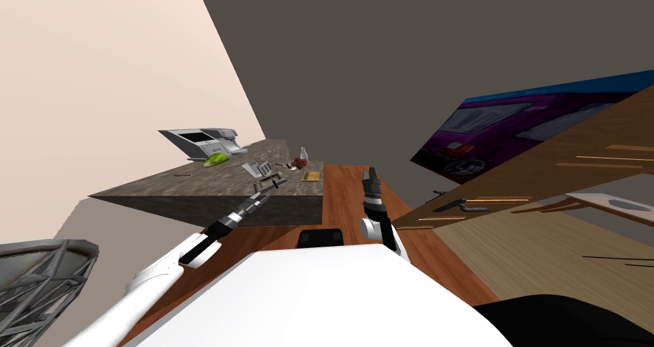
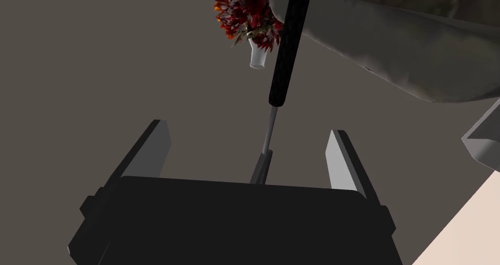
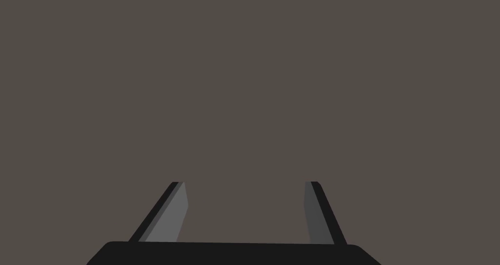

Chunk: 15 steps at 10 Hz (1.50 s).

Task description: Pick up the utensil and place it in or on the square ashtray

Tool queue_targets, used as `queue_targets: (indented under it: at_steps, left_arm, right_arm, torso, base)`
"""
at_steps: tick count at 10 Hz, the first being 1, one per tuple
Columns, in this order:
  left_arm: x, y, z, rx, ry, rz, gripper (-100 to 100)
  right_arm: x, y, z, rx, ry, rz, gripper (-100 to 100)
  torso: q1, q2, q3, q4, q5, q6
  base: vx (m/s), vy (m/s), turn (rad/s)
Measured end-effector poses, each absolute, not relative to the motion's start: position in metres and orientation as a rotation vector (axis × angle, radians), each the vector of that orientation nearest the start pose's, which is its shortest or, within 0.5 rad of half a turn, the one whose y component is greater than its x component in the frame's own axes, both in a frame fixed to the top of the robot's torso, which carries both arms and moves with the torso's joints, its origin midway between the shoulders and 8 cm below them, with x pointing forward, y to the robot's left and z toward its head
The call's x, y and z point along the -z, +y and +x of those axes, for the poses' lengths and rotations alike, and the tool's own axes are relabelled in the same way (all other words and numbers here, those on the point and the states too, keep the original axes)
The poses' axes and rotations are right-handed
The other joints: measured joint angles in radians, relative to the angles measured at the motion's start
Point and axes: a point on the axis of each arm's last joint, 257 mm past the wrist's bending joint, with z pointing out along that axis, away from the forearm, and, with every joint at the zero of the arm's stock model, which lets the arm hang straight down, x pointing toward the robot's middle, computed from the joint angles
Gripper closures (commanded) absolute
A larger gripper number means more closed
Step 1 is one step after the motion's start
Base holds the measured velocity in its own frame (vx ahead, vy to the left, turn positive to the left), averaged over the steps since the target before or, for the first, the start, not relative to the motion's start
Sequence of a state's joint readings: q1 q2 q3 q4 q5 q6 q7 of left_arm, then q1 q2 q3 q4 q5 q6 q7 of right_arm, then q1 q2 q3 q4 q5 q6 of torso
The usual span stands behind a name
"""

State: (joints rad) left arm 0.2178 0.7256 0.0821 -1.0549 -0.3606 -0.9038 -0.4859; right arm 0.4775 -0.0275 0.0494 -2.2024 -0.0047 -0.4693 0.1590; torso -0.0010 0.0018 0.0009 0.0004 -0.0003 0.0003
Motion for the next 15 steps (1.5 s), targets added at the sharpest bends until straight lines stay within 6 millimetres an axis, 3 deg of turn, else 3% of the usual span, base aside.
queue_targets:
  at_steps: [7,15]
  left_arm:
    - [0.284,0.480,0.425,0.302,1.654,0.153,-100]
    - [0.257,0.503,0.465,0.280,1.637,0.166,-100]
  right_arm:
    - [0.010,-0.262,0.368,-1.196,0.739,0.649,0]
    - [0.010,-0.262,0.368,-1.196,0.739,0.649,0]
  torso:
    - [0.001,-0.001,0.000,0.000,0.000,0.000]
    - [0.001,-0.001,0.000,0.000,0.000,0.000]
  base:
    - [-0.037,-0.031,0.003]
    - [-0.034,-0.024,0.002]
